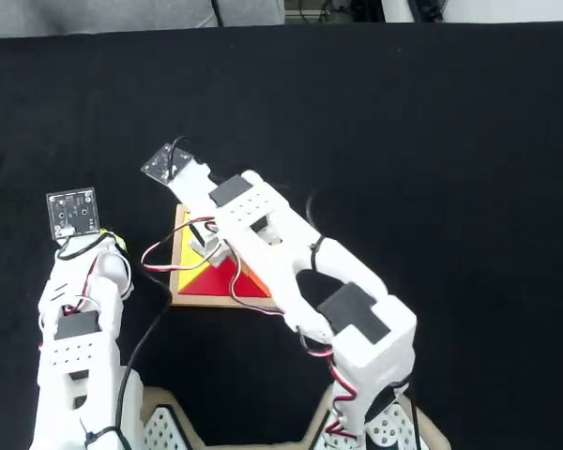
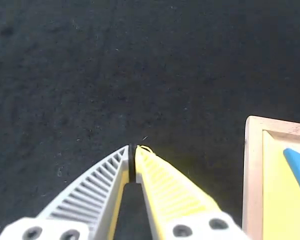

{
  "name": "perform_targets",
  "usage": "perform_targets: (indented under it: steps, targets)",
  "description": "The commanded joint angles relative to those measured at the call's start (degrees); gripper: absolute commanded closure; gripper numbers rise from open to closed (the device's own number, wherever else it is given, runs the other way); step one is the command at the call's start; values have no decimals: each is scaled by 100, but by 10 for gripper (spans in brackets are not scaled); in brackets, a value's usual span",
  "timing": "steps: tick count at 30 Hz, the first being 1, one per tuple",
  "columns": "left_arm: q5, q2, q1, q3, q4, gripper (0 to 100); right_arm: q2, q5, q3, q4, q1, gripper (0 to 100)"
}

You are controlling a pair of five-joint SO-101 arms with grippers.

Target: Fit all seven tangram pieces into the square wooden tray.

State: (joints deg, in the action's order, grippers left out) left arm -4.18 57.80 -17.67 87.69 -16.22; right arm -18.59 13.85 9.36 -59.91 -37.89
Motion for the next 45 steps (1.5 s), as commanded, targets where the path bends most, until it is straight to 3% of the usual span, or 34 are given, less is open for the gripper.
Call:
perform_targets:
  steps: [1,14,20,26,45]
  targets:
    - [35,105,13,-136,18,970,-22,-62,-470,97,-35,988]
    - [9,97,277,-75,9,970,-110,-62,-690,396,290,988]
    - [9,105,259,-84,9,970,523,-158,-549,97,79,988]
    - [220,105,-75,-154,9,970,840,-422,-92,976,-185,988]
    - [255,105,-48,-154,9,970,-725,-299,-1226,844,149,988]
